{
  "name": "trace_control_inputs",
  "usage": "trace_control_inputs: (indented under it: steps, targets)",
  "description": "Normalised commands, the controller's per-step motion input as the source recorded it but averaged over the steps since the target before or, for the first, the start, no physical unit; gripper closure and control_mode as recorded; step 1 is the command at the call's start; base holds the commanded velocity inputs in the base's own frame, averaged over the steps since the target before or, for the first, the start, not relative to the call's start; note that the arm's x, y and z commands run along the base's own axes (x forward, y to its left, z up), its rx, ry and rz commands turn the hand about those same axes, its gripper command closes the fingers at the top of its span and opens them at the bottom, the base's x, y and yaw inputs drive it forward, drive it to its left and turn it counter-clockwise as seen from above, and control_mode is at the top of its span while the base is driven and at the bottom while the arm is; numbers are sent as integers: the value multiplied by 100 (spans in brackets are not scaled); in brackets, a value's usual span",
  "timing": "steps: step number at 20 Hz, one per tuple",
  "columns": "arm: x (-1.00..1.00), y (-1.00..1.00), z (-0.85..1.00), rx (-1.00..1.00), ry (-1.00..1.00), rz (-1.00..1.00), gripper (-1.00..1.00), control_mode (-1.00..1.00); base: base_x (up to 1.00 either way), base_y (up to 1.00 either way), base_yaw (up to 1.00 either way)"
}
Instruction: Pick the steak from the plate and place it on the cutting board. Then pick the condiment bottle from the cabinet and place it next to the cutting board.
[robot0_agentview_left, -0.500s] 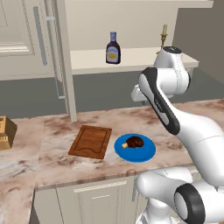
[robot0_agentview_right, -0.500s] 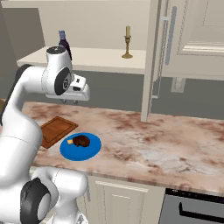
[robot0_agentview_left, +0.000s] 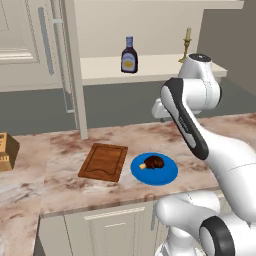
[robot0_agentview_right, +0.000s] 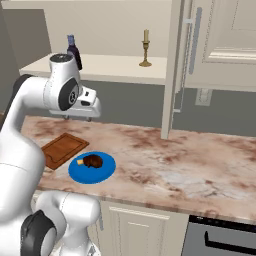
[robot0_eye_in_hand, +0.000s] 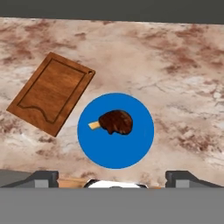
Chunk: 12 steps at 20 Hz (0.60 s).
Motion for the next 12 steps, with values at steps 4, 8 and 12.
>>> trace_control_inputs:
  steps: [4, 8, 12]
  targets:
    - [-31, 0, 0, 0, 0, 0, -100, -100, 0, 0, 0]
    - [-26, 0, -1, 0, 0, 0, -100, -100, 0, 0, 0]
    - [-23, 0, -6, 0, 0, 0, -100, -100, 0, 0, 0]
